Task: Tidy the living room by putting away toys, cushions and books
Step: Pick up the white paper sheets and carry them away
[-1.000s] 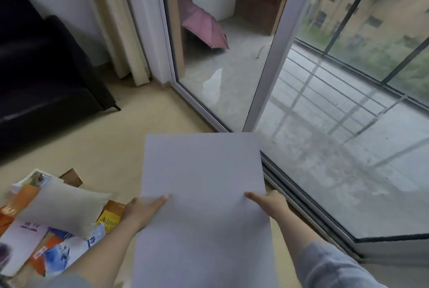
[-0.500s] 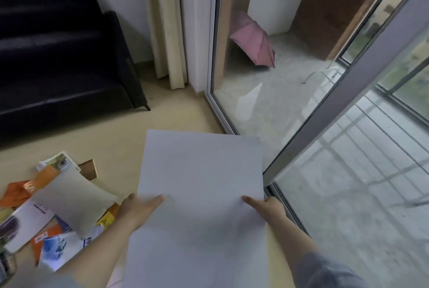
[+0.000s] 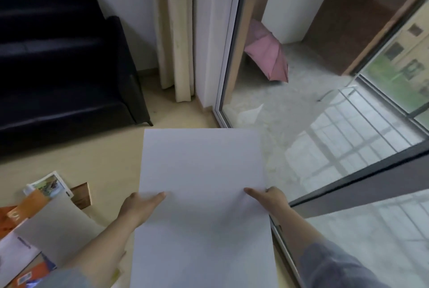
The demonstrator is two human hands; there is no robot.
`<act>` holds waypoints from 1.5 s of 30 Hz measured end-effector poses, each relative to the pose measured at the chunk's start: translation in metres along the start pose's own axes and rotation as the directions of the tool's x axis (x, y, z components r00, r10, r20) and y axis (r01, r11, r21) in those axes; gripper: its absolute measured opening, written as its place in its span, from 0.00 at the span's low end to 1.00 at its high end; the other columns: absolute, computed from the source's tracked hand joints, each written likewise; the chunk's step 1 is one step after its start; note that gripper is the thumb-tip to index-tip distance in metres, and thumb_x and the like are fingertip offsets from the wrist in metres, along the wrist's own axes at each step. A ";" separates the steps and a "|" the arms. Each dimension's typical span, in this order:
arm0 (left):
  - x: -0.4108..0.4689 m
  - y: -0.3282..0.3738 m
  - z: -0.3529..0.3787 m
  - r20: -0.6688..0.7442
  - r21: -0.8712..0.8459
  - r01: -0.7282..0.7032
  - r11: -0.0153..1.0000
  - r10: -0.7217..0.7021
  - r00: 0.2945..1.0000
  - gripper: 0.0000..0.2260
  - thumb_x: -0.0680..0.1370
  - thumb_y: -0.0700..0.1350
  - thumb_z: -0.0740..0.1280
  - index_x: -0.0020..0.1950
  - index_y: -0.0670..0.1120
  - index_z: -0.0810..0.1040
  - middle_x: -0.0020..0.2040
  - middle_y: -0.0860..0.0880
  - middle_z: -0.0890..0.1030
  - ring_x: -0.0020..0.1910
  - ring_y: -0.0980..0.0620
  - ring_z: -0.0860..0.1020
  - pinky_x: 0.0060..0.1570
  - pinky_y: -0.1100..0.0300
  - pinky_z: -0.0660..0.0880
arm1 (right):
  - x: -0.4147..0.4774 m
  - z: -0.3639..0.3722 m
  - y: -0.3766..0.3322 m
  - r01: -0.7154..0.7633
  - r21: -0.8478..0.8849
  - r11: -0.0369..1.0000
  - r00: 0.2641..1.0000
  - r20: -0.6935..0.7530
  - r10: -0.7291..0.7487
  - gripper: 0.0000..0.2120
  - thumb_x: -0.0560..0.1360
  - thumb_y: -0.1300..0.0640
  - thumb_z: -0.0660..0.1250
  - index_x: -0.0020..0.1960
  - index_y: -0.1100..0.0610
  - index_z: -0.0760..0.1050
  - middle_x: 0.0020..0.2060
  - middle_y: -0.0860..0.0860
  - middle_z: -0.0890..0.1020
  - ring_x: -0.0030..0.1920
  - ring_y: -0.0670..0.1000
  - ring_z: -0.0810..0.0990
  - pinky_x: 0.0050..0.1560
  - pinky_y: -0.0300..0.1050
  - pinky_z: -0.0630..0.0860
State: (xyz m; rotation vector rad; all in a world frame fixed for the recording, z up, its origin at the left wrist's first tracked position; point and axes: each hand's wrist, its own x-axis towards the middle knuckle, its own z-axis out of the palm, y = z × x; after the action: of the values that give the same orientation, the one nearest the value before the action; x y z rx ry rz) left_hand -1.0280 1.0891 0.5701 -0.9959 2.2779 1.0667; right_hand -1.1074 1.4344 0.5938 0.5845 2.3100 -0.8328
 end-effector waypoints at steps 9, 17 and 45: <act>0.085 0.071 -0.012 -0.037 -0.030 0.086 0.996 -0.087 0.996 0.51 0.52 0.78 0.61 0.62 0.42 0.76 0.59 0.44 0.79 0.56 0.43 0.77 0.48 0.56 0.73 | 0.107 -0.026 -0.087 0.038 -0.082 0.996 0.998 0.052 -0.034 0.26 0.68 0.37 0.72 0.43 0.62 0.75 0.41 0.55 0.79 0.39 0.53 0.76 0.35 0.44 0.70; 0.137 0.139 -0.020 -0.142 -0.123 0.168 0.978 -0.185 0.972 0.47 0.57 0.77 0.62 0.61 0.41 0.78 0.59 0.43 0.80 0.56 0.43 0.78 0.48 0.57 0.73 | 0.209 -0.063 -0.176 0.136 -0.164 0.977 0.985 0.128 -0.116 0.31 0.66 0.35 0.72 0.48 0.64 0.80 0.42 0.55 0.80 0.43 0.54 0.78 0.42 0.43 0.72; 0.358 0.209 -0.061 -0.045 -0.176 0.366 0.914 -0.379 0.924 0.45 0.65 0.70 0.70 0.68 0.37 0.67 0.66 0.40 0.74 0.63 0.40 0.73 0.55 0.54 0.72 | 0.393 -0.012 -0.335 0.054 -0.288 0.956 0.988 0.156 -0.009 0.28 0.63 0.33 0.73 0.34 0.57 0.66 0.29 0.50 0.70 0.30 0.49 0.70 0.28 0.42 0.62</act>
State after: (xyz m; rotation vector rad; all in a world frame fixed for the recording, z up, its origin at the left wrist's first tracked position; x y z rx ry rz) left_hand -1.4233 0.9819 0.4809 -1.4935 1.9652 1.0733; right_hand -1.5870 1.2829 0.4777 0.3423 2.2482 -0.5156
